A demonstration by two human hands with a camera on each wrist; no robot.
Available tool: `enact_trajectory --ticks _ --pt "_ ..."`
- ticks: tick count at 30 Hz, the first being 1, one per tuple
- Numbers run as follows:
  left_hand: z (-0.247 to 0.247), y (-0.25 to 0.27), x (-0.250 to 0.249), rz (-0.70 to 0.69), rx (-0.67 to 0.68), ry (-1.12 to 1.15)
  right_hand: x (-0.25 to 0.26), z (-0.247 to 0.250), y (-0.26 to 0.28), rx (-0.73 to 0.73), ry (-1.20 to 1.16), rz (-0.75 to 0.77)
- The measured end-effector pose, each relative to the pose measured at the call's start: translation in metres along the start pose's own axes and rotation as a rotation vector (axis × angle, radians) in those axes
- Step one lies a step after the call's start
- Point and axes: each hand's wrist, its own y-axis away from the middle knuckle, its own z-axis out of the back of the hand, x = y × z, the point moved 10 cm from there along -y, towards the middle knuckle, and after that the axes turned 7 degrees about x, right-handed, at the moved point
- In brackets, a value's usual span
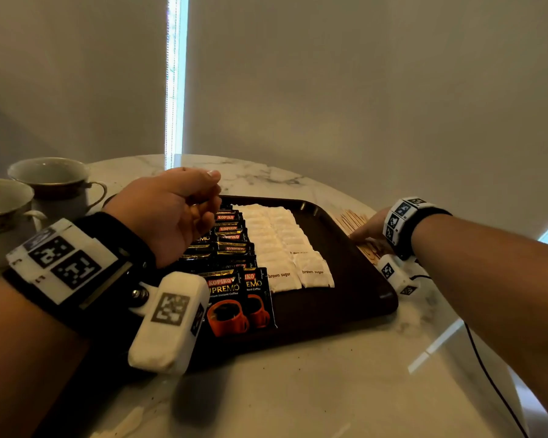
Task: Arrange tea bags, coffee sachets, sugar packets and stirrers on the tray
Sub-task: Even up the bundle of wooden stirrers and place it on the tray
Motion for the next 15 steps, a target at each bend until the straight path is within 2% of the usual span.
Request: enact_trajectory --ticks 4,7,8,11,15 --pt "0.001 0.000 -0.001 0.004 -0.003 0.002 -0.001 0.017 0.001 -0.022 -0.026 0.049" --pt "0.001 -0.001 -0.002 0.001 0.006 0.003 -0.022 0.044 -0.072 0.004 -0.117 0.062" --pt "0.001 0.000 -0.002 0.002 0.007 0.000 -0.026 0.047 -0.075 -0.009 -0.129 0.058" --pt "0.002 0.000 -0.001 0.006 0.004 -0.010 -0.024 0.027 -0.017 -0.042 -0.133 0.037" --pt "0.003 0.000 0.001 0.016 0.002 -0.020 -0.027 0.018 -0.022 -0.007 -0.119 -0.018"
